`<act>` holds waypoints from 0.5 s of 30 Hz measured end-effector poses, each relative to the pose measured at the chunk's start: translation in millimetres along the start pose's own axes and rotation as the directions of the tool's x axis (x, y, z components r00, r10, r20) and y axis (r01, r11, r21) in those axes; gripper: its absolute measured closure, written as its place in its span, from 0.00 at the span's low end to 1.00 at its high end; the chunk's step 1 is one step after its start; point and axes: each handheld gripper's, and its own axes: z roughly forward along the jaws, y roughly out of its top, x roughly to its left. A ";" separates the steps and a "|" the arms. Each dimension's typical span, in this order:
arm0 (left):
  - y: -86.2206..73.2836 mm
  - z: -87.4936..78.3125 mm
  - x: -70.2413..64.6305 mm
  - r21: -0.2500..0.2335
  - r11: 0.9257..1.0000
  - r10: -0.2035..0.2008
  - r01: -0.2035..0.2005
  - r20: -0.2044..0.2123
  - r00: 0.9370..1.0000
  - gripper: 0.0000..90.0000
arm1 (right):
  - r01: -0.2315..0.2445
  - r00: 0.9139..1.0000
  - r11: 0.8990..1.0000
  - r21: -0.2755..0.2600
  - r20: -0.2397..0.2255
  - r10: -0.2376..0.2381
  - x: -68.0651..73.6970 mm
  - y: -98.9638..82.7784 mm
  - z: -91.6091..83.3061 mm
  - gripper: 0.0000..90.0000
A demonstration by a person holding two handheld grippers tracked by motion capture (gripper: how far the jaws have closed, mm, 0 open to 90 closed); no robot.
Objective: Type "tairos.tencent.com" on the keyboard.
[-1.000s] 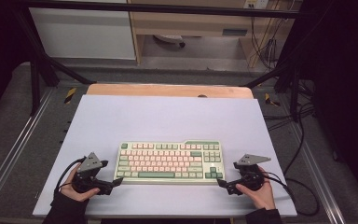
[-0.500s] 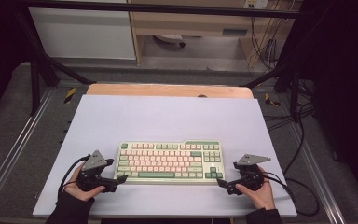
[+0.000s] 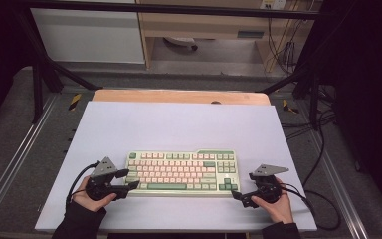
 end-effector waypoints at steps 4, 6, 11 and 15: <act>5.5 3.3 -2.9 0.005 1.000 0.010 -0.010 0.008 1.000 0.54 | -0.001 1.000 1.000 0.000 -0.001 0.001 -0.1 0.1 -0.3 0.00; 8.3 5.2 -4.5 0.012 1.000 0.018 -0.018 0.009 1.000 0.57 | -0.002 1.000 1.000 0.001 -0.001 0.002 0.0 0.2 -0.6 0.00; 15.3 10.2 -7.6 0.030 0.999 0.030 -0.031 0.025 0.999 0.67 | -0.002 1.000 1.000 -0.001 -0.001 0.002 0.0 0.3 -0.8 0.00; 19.8 14.7 -10.5 0.039 0.998 0.041 -0.043 0.033 0.999 0.72 | -0.006 1.000 1.000 -0.006 -0.002 0.006 0.1 0.4 -1.2 0.01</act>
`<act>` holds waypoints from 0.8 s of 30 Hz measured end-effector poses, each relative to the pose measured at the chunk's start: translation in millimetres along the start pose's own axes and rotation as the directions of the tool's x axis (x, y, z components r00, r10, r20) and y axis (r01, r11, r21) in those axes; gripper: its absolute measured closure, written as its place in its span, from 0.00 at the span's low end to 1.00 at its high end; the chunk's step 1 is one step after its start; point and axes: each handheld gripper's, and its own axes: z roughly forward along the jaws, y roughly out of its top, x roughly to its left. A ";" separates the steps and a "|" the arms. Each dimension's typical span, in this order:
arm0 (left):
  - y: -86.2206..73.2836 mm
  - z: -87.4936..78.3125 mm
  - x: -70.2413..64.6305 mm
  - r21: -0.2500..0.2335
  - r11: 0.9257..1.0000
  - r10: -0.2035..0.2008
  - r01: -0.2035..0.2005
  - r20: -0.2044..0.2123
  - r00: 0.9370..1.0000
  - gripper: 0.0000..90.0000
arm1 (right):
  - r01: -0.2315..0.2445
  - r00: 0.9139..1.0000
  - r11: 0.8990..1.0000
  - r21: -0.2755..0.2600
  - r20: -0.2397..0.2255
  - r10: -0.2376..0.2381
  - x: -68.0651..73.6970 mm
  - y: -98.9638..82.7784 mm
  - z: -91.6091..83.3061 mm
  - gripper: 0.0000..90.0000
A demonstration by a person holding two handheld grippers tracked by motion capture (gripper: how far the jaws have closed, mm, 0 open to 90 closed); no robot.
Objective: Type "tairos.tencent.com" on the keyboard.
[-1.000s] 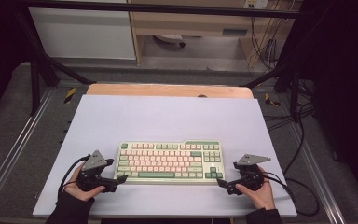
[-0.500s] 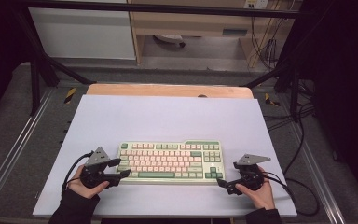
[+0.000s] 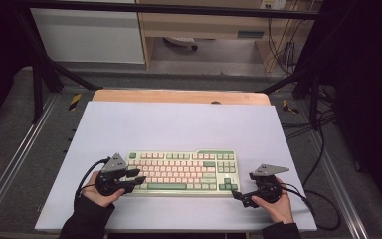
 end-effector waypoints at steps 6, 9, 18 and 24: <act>6.3 7.1 -2.9 0.020 1.000 0.012 -0.012 -0.002 1.000 0.81 | -0.001 1.000 1.000 0.004 0.000 0.001 0.1 0.2 -0.1 0.00; 8.9 10.6 -4.2 0.024 1.000 0.012 -0.012 0.000 1.000 0.85 | 0.002 1.000 1.000 0.001 0.000 -0.002 -0.1 0.2 -0.4 0.01; 15.2 22.5 -6.0 0.030 1.000 0.010 -0.010 -0.004 1.000 0.95 | 0.003 1.000 1.000 0.001 0.000 -0.003 -0.2 0.2 -0.6 0.01; 19.6 29.4 -6.7 0.029 1.000 0.009 -0.009 -0.006 1.000 0.98 | 0.002 1.000 1.000 0.003 0.000 -0.002 -0.1 0.2 -0.5 0.01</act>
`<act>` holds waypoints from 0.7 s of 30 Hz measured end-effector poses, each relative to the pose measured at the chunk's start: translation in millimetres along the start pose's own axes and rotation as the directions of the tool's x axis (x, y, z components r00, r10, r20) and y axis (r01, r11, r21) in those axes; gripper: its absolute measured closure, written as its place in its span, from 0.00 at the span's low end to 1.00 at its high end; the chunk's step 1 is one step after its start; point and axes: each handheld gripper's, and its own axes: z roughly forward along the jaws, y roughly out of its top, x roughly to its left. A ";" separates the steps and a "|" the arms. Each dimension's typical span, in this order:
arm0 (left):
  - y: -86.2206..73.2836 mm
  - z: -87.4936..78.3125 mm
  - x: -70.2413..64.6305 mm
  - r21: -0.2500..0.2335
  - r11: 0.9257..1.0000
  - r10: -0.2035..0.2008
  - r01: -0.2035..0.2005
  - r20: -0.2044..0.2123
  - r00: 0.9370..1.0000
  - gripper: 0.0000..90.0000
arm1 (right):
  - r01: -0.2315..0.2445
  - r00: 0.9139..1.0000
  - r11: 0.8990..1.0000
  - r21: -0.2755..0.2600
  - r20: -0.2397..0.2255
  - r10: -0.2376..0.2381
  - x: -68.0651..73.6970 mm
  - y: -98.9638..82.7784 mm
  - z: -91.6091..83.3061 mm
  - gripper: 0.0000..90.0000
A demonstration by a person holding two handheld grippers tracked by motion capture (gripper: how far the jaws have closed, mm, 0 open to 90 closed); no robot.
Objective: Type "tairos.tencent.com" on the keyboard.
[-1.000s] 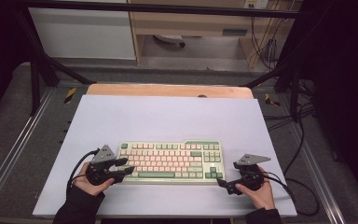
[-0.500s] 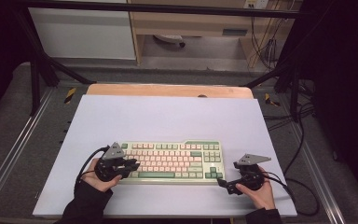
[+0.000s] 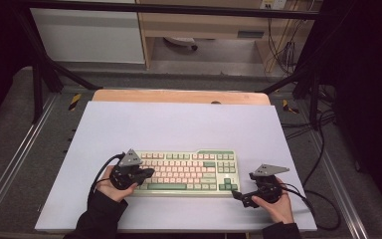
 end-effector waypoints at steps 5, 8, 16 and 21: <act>4.9 6.1 -1.4 0.004 1.000 0.006 -0.006 -0.001 1.000 1.00 | 0.000 1.000 1.000 -0.001 0.000 0.000 0.0 0.0 0.2 0.01; 7.8 9.5 -1.4 -0.003 1.000 0.004 -0.004 -0.001 1.000 1.00 | 0.002 1.000 1.000 -0.001 0.000 -0.002 -0.2 0.0 0.2 0.01; 15.9 17.7 -2.2 -0.013 1.000 0.009 -0.009 -0.009 1.000 1.00 | 0.002 1.000 1.000 0.003 -0.001 -0.002 -0.1 0.0 0.7 0.01; 18.0 26.0 -2.4 -0.006 1.000 0.010 -0.010 -0.016 1.000 1.00 | 0.001 1.000 1.000 0.002 -0.002 -0.001 0.1 -0.1 0.6 0.01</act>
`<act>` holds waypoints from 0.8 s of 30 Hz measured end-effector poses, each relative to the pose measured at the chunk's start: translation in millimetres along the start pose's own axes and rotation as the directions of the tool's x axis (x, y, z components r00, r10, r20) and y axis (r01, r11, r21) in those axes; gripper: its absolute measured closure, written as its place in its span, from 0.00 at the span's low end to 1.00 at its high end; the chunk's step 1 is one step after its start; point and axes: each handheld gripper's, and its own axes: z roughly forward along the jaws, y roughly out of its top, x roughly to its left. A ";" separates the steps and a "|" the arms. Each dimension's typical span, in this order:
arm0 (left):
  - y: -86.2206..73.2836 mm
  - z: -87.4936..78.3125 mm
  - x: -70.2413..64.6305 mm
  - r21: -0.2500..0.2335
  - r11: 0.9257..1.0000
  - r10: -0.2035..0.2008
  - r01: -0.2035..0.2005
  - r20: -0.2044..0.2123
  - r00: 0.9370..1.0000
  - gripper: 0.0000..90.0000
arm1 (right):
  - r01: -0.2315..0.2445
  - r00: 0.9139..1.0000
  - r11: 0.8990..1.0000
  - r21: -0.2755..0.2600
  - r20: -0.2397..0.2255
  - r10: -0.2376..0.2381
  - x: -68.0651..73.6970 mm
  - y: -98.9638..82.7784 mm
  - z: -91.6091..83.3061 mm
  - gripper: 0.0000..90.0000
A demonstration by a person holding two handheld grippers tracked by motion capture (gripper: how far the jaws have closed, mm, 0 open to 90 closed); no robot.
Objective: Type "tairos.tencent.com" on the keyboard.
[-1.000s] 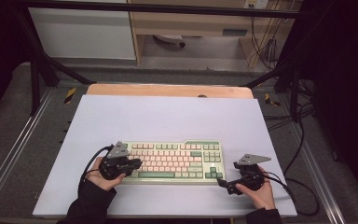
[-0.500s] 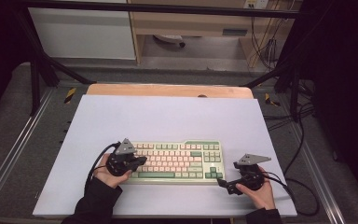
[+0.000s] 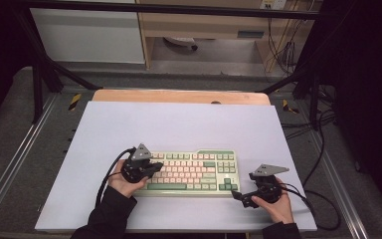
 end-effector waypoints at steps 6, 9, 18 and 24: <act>0.8 7.5 1.0 0.004 1.000 -0.003 0.003 -0.010 1.000 1.00 | 0.003 1.000 1.000 0.002 0.000 -0.003 -0.2 -0.1 0.2 0.01; 0.3 10.9 0.0 0.008 1.000 0.004 -0.004 -0.011 1.000 1.00 | 0.005 1.000 1.000 0.002 0.001 -0.005 -0.3 -0.1 0.2 0.01; -1.7 18.2 -0.8 0.022 1.000 0.010 -0.010 -0.012 1.000 1.00 | 0.003 1.000 1.000 0.007 0.002 -0.003 0.0 -0.5 1.3 0.01; -2.3 18.6 -0.8 0.018 1.000 0.013 -0.013 -0.013 1.000 1.00 | 0.005 1.000 1.000 0.004 0.002 -0.005 0.0 -0.5 1.2 0.01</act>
